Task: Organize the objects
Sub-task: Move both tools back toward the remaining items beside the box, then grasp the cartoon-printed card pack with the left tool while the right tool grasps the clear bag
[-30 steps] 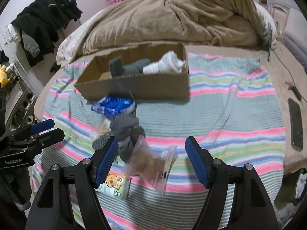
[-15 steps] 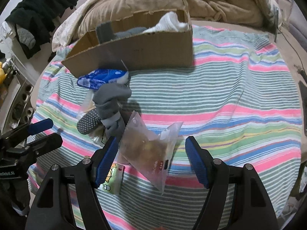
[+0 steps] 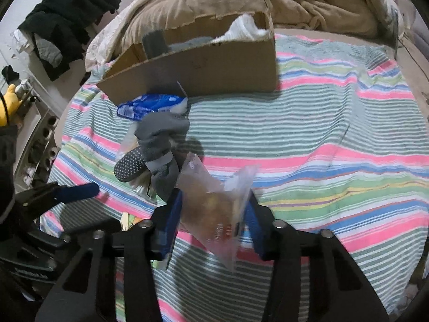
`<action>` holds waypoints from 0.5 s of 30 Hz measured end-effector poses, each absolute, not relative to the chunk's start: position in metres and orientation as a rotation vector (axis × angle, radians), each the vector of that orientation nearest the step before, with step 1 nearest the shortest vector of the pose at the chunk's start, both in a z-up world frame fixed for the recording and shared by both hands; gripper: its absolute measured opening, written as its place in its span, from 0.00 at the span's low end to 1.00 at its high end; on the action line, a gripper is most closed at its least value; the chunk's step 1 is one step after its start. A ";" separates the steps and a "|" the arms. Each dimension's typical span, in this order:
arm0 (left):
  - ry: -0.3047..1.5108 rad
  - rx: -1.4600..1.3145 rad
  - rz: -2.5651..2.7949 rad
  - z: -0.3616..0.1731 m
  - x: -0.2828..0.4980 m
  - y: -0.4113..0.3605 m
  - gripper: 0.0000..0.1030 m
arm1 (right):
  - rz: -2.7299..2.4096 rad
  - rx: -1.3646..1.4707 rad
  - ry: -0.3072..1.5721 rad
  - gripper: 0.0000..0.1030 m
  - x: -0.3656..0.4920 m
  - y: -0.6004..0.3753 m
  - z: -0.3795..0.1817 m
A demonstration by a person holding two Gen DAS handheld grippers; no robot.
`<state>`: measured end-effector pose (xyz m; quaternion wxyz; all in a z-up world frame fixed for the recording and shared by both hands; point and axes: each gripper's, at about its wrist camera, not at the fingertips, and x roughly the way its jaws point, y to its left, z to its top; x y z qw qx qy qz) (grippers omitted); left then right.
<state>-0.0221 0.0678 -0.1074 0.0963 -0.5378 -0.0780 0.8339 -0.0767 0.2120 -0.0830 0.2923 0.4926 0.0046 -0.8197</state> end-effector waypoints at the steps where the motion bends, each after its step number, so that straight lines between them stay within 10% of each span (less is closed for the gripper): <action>1: -0.227 -1.604 2.461 -0.109 -0.022 0.071 0.80 | -2.190 1.302 0.007 0.45 -0.077 0.215 -0.080; 15: -0.124 -1.733 2.322 -0.142 -0.028 0.113 0.77 | -2.219 1.229 -0.091 0.45 -0.077 0.253 -0.066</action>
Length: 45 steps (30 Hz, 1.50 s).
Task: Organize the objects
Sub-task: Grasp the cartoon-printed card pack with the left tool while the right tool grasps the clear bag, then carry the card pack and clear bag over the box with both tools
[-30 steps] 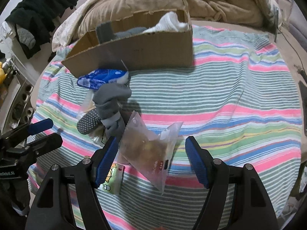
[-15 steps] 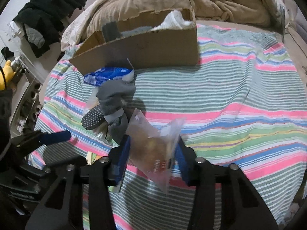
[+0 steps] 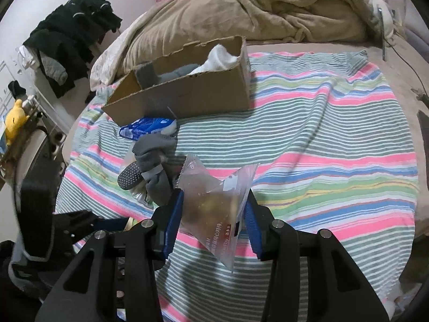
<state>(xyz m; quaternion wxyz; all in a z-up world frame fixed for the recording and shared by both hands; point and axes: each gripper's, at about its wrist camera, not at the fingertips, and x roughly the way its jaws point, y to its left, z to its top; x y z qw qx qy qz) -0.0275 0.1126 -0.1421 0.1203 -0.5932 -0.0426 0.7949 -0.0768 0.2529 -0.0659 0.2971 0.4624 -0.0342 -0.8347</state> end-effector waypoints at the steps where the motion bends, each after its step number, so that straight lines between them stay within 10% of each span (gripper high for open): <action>1: -0.112 -1.732 2.323 -0.143 -0.027 0.113 0.73 | -2.221 1.227 -0.097 0.45 -0.077 0.255 -0.066; 45: -0.217 -1.299 2.652 -0.033 -0.051 0.015 0.70 | -2.282 1.042 -0.020 0.45 -0.097 0.216 0.008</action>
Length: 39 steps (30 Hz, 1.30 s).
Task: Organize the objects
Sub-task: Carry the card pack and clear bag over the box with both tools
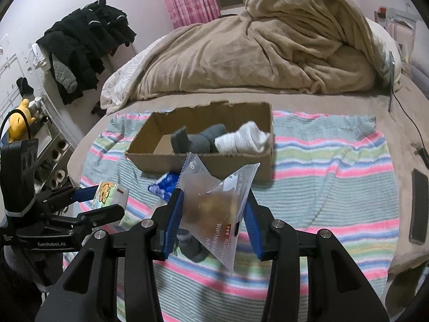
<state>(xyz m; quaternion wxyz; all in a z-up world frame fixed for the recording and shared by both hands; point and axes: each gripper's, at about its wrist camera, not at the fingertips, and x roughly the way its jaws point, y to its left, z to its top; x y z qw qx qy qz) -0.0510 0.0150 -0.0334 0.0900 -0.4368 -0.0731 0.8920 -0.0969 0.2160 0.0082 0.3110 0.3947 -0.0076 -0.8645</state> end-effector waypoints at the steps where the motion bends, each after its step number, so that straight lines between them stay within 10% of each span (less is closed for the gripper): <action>1: -0.217 -1.293 2.655 -0.033 -0.052 0.014 0.70 | -2.284 1.038 -0.016 0.45 -0.098 0.215 0.010; 39: -0.167 -1.226 2.775 -0.036 -0.174 -0.020 0.70 | -2.294 0.935 -0.007 0.45 -0.236 0.184 0.009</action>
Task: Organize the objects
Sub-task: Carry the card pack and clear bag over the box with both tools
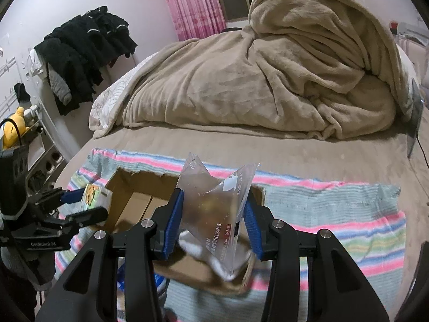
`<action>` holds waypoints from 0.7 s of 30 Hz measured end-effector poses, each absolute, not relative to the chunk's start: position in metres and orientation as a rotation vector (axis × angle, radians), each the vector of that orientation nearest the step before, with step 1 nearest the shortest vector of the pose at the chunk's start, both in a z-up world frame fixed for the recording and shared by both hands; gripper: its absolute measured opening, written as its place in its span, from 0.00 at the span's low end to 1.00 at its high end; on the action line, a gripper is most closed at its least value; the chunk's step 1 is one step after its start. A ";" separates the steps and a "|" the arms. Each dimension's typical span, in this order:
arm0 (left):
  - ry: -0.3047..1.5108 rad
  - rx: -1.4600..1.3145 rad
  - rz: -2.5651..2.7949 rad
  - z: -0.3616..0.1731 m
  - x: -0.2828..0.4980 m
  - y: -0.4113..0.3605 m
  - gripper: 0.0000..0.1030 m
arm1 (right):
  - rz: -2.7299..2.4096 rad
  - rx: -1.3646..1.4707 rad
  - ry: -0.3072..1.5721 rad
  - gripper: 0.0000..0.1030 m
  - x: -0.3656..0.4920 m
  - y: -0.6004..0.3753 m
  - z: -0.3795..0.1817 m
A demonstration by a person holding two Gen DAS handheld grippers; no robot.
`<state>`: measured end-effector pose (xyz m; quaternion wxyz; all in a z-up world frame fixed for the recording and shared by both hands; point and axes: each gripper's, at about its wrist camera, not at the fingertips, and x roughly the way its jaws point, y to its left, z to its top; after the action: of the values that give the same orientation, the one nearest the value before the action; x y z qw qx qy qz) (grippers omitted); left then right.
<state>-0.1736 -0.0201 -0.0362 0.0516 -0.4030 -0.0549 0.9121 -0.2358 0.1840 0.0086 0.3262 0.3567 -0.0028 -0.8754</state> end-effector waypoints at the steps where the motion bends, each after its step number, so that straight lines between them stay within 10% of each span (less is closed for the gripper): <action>1: -0.164 -1.231 2.775 -0.038 -0.176 -0.020 0.70 | -2.292 0.934 -0.001 0.45 -0.238 0.183 0.007; 21: -0.054 -1.342 2.760 -0.061 -0.195 -0.013 0.72 | -2.249 1.082 0.219 0.48 -0.241 0.155 -0.041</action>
<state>-0.1954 -0.0127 -0.0615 0.0361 -0.4371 -0.0176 0.8985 -0.2412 0.1551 -0.0410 0.3129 0.4101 0.0829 -0.8527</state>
